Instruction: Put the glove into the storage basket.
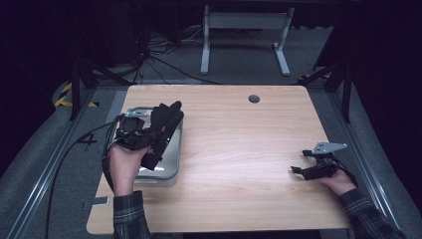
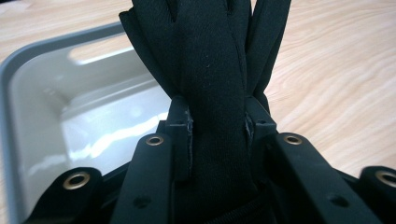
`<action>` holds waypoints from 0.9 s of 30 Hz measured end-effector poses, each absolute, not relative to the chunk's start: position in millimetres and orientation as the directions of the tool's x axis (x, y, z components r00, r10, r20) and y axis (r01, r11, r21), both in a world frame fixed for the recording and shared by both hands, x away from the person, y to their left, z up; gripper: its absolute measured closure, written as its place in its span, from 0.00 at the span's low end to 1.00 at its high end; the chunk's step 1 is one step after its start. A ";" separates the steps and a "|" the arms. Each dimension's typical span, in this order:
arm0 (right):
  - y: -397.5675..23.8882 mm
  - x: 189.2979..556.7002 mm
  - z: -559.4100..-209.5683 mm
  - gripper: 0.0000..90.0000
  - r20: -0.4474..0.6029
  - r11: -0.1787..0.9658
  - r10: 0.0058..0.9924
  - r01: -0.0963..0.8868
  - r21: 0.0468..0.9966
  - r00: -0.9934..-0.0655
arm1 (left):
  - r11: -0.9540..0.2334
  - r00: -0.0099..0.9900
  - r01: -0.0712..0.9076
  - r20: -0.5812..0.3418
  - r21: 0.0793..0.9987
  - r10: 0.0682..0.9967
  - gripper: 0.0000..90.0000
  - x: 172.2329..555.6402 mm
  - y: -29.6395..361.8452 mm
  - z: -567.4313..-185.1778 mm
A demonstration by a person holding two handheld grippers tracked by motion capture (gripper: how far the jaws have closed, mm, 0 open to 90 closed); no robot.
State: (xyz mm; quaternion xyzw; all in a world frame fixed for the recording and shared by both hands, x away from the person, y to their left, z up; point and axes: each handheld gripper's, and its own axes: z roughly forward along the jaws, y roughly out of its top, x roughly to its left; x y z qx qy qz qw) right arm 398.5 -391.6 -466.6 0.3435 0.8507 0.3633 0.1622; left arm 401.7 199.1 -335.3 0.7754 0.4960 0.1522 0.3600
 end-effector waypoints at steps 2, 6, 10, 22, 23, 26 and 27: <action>-391.6 398.5 -466.5 0.14 -0.026 0.501 0.702 0.467 0.729 -0.712 | -0.240 0.451 0.669 -0.127 0.704 0.883 0.78 403.4 202.6 -339.0; -391.5 398.8 -466.4 0.14 -0.027 0.501 0.704 0.469 0.728 -0.709 | -0.231 0.434 0.695 -0.140 0.681 0.890 0.78 412.4 207.2 -353.5; -391.5 398.8 -466.4 0.14 -0.027 0.500 0.704 0.469 0.728 -0.710 | -0.244 0.435 0.715 -0.144 0.655 0.889 0.78 420.5 205.9 -366.1; -391.5 398.8 -466.4 0.14 -0.027 0.501 0.704 0.469 0.728 -0.709 | -0.256 0.410 0.763 -0.139 0.594 0.901 0.78 437.1 205.6 -393.8; -391.5 398.8 -466.4 0.14 -0.027 0.500 0.704 0.469 0.728 -0.709 | -0.257 0.404 0.772 -0.138 0.581 0.904 0.78 439.6 206.1 -399.2; -391.5 398.8 -466.4 0.14 -0.027 0.501 0.704 0.469 0.728 -0.709 | -0.267 0.403 0.783 -0.131 0.561 0.906 0.77 443.3 205.8 -406.5; -391.5 398.8 -466.4 0.14 -0.027 0.501 0.704 0.469 0.728 -0.709 | -0.267 0.403 0.783 -0.131 0.561 0.906 0.77 443.3 205.8 -406.5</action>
